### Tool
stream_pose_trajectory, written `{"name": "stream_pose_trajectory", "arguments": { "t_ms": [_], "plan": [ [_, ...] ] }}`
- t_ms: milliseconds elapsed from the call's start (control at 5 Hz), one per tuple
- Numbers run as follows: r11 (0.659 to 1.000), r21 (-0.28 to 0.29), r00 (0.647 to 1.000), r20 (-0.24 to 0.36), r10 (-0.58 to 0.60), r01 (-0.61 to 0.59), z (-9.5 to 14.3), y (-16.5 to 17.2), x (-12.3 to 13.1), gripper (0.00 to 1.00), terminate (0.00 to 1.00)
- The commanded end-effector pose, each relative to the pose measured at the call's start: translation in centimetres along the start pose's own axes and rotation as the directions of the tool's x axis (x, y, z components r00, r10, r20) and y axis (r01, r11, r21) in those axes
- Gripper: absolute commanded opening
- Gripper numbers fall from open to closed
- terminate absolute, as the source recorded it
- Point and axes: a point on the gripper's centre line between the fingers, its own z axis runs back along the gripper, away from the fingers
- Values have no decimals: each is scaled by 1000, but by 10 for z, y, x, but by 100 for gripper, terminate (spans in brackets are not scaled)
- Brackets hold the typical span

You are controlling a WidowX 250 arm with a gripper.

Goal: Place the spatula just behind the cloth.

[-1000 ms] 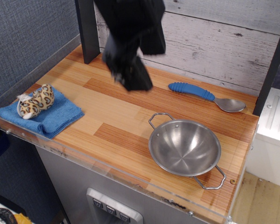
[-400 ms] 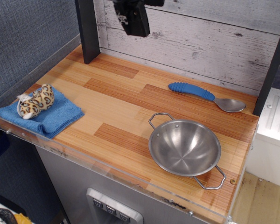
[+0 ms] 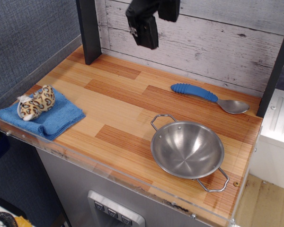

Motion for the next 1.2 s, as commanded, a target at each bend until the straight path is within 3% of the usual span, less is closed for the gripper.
{"name": "stream_pose_trajectory", "arguments": {
  "t_ms": [0, 400, 1000],
  "plan": [
    [999, 52, 999, 49, 15, -17, -19, 7, -6, 100, 0],
    [999, 8, 999, 27, -34, 34, -59, 11, 2, 100, 0],
    [998, -34, 998, 47, -50, 52, -110, 18, 7, 100, 0]
  ]
}}
